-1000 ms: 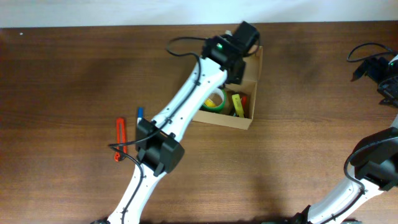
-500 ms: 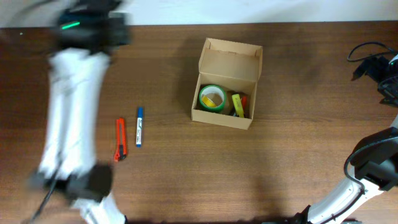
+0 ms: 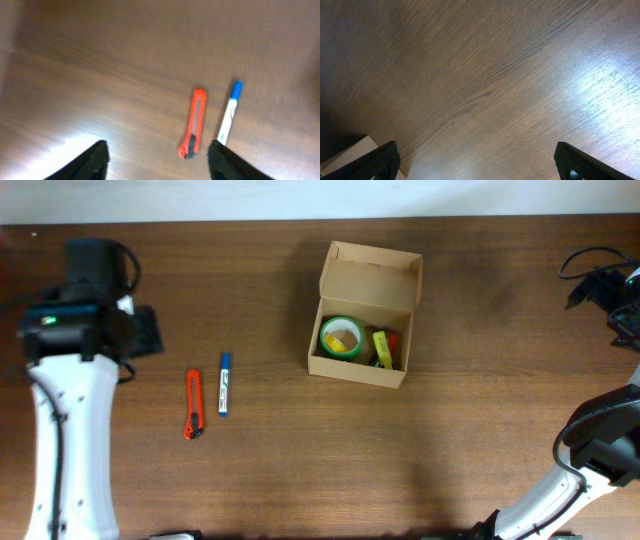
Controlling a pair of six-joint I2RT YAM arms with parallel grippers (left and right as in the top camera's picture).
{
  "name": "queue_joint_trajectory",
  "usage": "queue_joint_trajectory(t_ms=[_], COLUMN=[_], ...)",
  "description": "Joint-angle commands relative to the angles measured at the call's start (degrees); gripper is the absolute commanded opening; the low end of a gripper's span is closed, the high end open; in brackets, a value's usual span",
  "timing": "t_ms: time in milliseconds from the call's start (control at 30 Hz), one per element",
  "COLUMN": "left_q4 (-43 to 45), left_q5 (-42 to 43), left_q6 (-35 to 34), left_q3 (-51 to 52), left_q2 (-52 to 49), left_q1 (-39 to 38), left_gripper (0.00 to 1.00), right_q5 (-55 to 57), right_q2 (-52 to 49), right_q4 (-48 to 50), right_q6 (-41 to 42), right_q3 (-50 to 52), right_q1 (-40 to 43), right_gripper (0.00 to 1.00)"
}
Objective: Pack container
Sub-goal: 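Withdraw the left gripper from the box toward the red marker, then grasp the red marker with the left gripper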
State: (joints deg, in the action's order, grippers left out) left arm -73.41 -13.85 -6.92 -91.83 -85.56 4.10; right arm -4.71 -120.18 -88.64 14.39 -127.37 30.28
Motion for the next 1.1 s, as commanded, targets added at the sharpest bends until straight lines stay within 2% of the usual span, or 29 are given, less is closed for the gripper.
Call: queue_joint_trajectory(t_ms=[0,67,200,433,600,867,1067], left_q4=[1.25,2.73,4.07,6.25,8.26,8.98,10.25], left_q5=[5.29,7.13,8.13,10.05,10.08,10.69,12.2], left_q6=[1.66,1.99,2.97,3.37,3.37,3.58,4.94], left_q3=[7.32,11.63,15.85,16.02,16.02,16.02,16.02], left_q2=[-0.28,-1.03,-5.01,-14.45,-19.91,-25.09,-27.36], left_q1=[0.09,0.09,0.09,0.09,0.09,0.09,0.94], left_gripper=[0.69,0.73,0.74,0.74,0.62,0.62,0.67], right_q5=[-0.7,-0.7,-0.7,-0.68,-0.68,-0.66,-0.66], right_q2=[0.55,0.55,0.52,0.46,0.44,0.44,0.44], right_q4=[0.0,0.11,0.44,0.44,0.63,0.85,0.87], right_q6=[0.0,0.0,0.0,0.0,0.0,-0.02,-0.02], right_q3=[0.46,0.46,0.46,0.46,0.46,0.46,0.46], right_q1=[0.02,0.02,0.02,0.02,0.02,0.02,0.02], right_gripper=[0.99,0.99,0.99,0.99,0.99,0.99,0.99])
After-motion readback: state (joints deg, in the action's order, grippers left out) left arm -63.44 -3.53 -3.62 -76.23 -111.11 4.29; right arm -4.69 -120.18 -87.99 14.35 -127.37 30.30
